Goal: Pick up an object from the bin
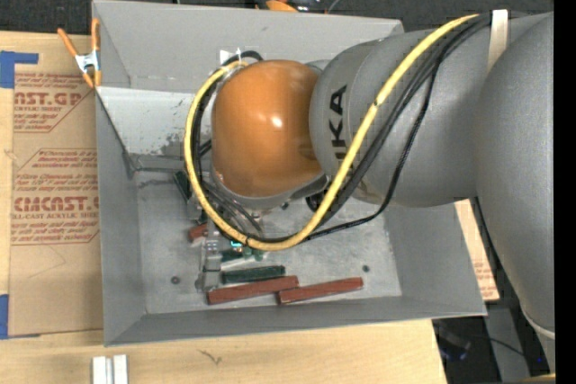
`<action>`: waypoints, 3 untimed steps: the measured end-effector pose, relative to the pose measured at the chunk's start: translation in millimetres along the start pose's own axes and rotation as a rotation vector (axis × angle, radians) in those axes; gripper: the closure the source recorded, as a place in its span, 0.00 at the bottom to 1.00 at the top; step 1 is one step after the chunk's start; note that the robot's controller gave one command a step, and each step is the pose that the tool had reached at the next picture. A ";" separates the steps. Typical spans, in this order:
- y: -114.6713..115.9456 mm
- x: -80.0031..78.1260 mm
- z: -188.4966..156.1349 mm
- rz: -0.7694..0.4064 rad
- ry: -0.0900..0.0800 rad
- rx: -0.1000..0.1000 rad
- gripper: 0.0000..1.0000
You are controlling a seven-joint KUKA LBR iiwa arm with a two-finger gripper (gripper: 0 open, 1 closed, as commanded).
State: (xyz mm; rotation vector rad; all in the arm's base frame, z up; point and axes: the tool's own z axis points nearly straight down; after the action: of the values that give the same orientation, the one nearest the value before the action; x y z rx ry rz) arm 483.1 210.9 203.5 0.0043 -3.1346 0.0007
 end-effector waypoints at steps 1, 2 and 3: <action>-41.6 -40.3 134.9 -0.210 -0.008 -0.001 0.00; -109.8 -7.9 132.8 -0.258 -0.010 0.001 0.00; -106.3 -8.3 130.7 -0.261 -0.007 -0.001 1.00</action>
Offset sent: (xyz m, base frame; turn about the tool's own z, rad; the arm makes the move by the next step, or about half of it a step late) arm 0.0391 -0.0417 -0.1335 -0.2113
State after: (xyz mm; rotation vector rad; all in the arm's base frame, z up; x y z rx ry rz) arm 490.8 104.6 72.8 0.4134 -3.1141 -0.0025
